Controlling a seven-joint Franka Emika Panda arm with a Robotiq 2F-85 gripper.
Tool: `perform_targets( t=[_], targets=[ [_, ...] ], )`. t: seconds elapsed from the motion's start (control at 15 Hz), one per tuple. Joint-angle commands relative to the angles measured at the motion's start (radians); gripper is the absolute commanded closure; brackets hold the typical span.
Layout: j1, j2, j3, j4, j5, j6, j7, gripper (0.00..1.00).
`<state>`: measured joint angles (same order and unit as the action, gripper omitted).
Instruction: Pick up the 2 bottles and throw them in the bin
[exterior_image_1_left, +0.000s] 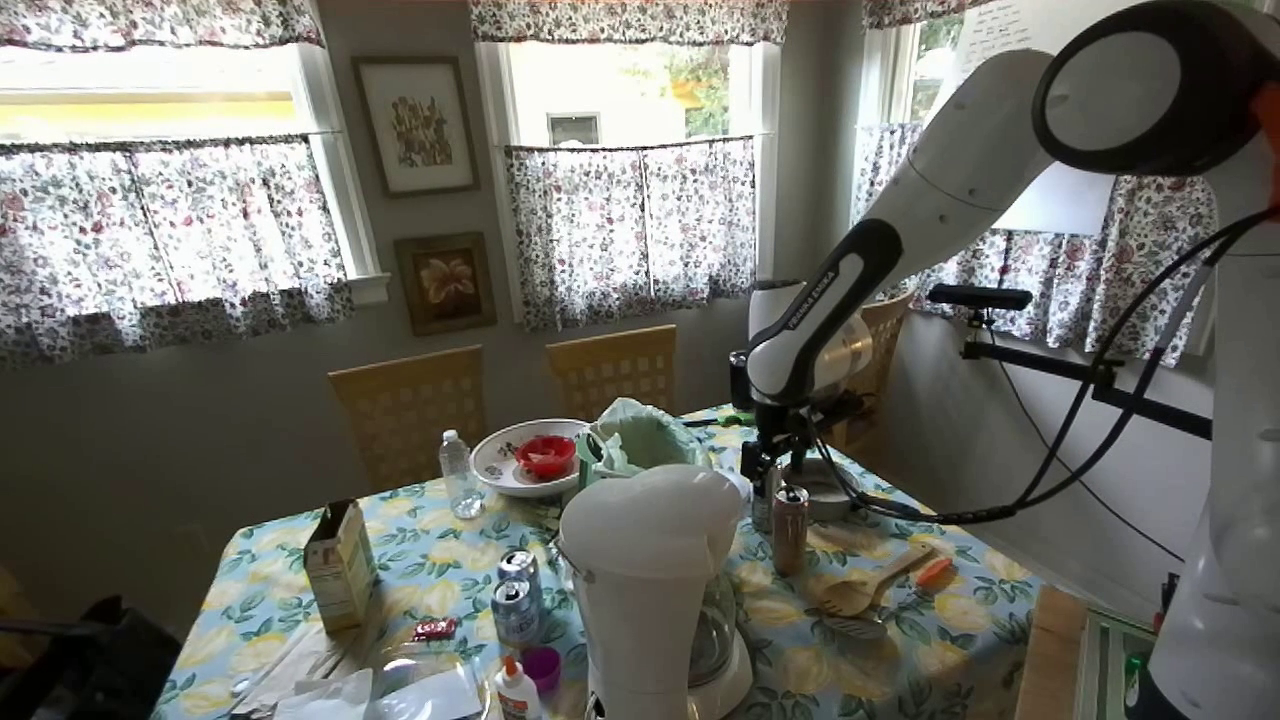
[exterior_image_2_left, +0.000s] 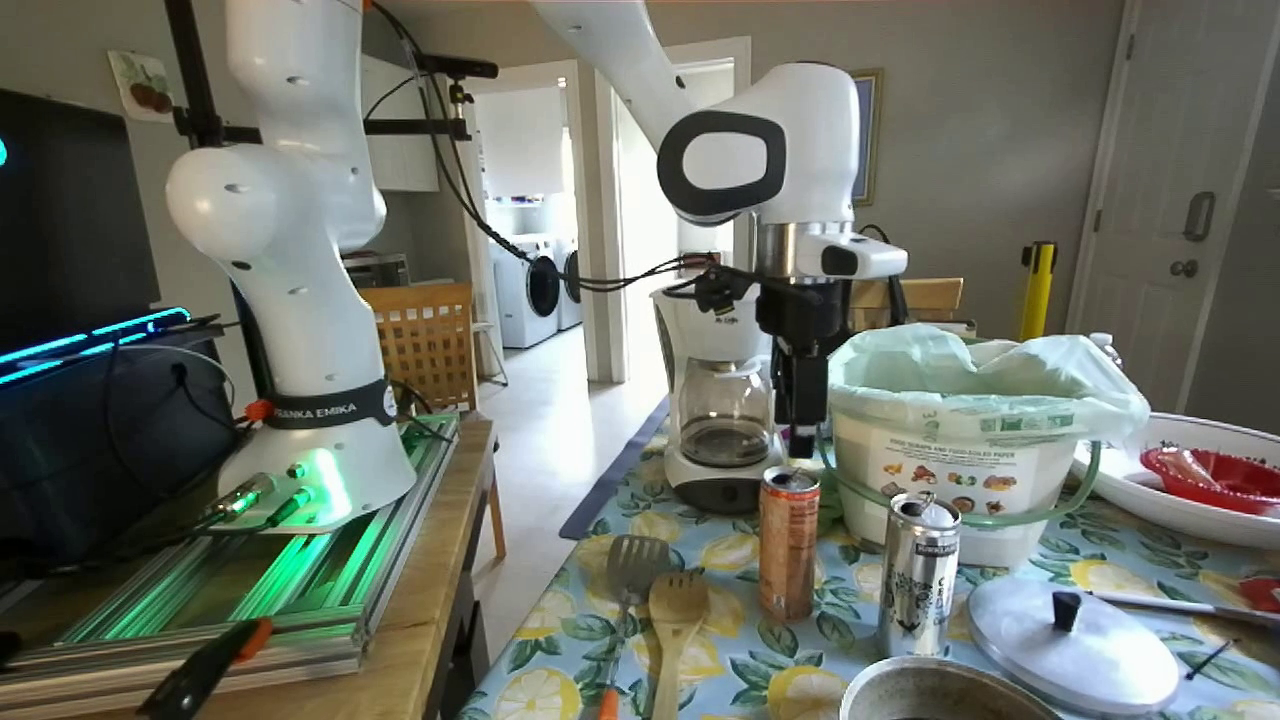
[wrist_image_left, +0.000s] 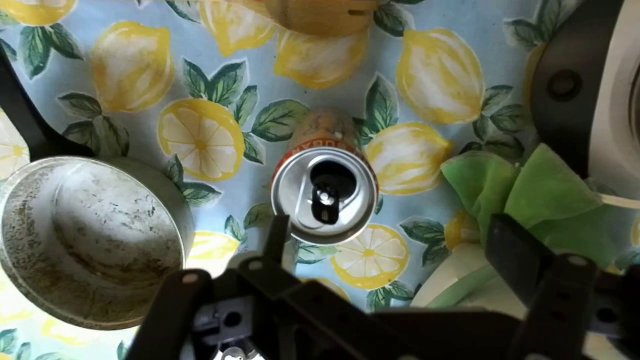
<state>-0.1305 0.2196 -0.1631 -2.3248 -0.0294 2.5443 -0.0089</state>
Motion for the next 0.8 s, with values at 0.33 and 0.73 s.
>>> perform_targets(
  t=[0.33,0.73],
  targets=[
    [-0.021,0.036,-0.027,-0.017,-0.043,0.042,-0.001,0.0],
    [-0.024,0.074,-0.029,-0.009,-0.041,0.067,0.008,0.0]
  ],
)
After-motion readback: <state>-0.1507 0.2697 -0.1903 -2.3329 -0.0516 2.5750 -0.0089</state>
